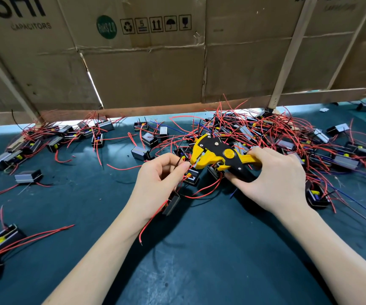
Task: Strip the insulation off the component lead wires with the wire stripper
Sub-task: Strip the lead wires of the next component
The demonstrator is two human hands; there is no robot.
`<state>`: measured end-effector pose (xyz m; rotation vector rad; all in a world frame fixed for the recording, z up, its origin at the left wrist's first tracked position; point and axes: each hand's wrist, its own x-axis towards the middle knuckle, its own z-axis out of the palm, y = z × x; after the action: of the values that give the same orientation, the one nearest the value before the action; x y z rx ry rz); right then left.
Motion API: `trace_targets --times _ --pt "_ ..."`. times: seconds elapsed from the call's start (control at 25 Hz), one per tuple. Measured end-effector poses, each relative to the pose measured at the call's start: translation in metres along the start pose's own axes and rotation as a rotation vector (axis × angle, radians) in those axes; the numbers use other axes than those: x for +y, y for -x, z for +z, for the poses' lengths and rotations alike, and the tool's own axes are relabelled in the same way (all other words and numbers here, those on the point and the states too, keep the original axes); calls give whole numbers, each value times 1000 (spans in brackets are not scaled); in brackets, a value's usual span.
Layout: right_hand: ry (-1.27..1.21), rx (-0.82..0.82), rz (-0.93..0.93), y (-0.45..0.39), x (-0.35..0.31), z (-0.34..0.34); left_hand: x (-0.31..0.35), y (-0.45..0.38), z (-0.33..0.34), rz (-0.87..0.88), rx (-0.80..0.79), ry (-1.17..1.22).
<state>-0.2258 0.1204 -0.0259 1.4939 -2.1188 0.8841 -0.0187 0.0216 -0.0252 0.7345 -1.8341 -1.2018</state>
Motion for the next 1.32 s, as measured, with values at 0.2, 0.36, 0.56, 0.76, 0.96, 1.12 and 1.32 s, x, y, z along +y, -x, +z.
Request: trace_targets --times 0.2,0.36,0.56,0.76,0.96,1.12,1.32 --pt "49 -3 63 3 -2 -2 2 0 -2 4 -13 4" --pt "90 -4 0 2 -4 1 5 0 -4 -20 -12 21" --pt "2 20 76 -2 4 -1 9 -2 -26 -12 -387 -321" --pt "-25 -53 24 -6 5 -9 7 -4 -44 111 -456 -577" --pt "-261 -519 -222 -7 0 -25 -14 -17 -69 12 4 -1163" --pt "-274 -773 -412 7 -13 -18 -23 -17 -74 -97 247 -1040" --pt "-381 -851 -358 9 -13 -18 -28 -17 -66 -51 183 -1014"
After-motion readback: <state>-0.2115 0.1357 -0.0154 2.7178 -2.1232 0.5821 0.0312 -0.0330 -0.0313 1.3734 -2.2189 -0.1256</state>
